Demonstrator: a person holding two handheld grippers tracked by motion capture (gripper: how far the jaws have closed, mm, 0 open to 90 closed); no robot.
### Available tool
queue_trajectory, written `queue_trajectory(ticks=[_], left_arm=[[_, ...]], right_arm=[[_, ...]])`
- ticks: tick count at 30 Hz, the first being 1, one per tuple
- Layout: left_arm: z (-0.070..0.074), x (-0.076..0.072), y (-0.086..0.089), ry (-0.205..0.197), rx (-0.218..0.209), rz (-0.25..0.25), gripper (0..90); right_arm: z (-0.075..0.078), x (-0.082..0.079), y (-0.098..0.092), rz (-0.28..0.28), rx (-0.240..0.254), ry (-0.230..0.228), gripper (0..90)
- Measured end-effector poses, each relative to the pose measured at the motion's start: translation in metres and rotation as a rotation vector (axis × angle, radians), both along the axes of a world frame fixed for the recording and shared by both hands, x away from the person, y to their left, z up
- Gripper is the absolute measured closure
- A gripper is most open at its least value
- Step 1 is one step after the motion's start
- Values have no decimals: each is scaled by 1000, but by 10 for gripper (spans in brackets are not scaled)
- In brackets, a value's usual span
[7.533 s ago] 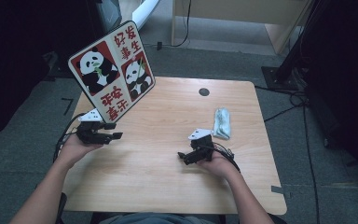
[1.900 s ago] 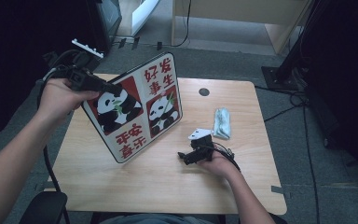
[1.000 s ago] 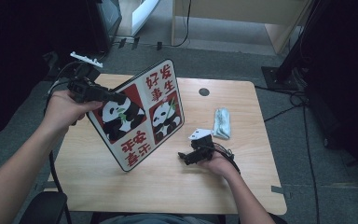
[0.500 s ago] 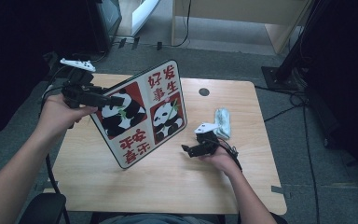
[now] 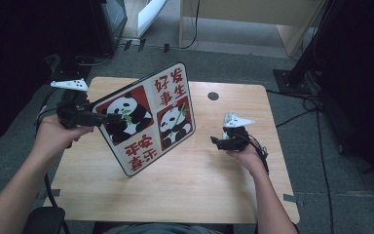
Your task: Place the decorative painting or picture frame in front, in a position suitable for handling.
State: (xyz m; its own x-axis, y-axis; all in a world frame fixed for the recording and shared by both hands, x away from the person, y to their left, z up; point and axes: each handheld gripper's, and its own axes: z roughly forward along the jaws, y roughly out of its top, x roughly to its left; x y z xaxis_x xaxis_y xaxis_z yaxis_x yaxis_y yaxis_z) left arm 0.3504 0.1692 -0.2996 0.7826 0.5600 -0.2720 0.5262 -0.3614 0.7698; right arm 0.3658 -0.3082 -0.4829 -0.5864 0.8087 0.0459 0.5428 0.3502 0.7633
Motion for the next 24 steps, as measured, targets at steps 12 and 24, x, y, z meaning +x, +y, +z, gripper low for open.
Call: queue_trajectory(ticks=[12,24], left_arm=[[-28,-26,2,1,9,3,377],[-57,-35,7,6,-54,33,365]], right_arm=[[1,19,-33,-142,0,-9,345],[-13,36,-44,-226,-8,51,377]])
